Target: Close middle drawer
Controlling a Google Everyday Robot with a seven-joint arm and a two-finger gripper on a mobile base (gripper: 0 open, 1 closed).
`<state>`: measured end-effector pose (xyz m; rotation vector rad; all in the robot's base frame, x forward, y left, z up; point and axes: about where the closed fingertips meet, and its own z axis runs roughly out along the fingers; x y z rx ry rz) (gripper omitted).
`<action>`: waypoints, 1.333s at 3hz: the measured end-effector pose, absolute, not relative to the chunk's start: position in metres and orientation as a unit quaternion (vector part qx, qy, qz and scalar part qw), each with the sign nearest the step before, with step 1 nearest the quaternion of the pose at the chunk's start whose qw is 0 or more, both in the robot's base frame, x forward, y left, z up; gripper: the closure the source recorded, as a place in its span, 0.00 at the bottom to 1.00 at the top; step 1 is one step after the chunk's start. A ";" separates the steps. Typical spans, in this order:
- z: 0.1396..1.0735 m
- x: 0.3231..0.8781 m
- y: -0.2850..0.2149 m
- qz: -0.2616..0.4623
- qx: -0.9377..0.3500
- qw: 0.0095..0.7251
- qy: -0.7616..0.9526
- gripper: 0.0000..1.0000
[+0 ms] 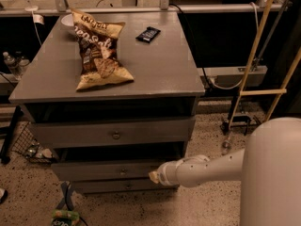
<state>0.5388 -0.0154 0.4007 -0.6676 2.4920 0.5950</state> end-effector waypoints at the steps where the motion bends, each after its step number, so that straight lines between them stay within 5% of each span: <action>1: 0.401 0.539 -0.015 0.218 -0.244 0.245 0.913 1.00; 4: 0.404 0.597 -0.023 0.209 -0.243 0.311 0.895 1.00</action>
Offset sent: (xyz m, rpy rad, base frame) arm 0.0146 -0.0049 0.0011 -0.0024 -0.0479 -0.0166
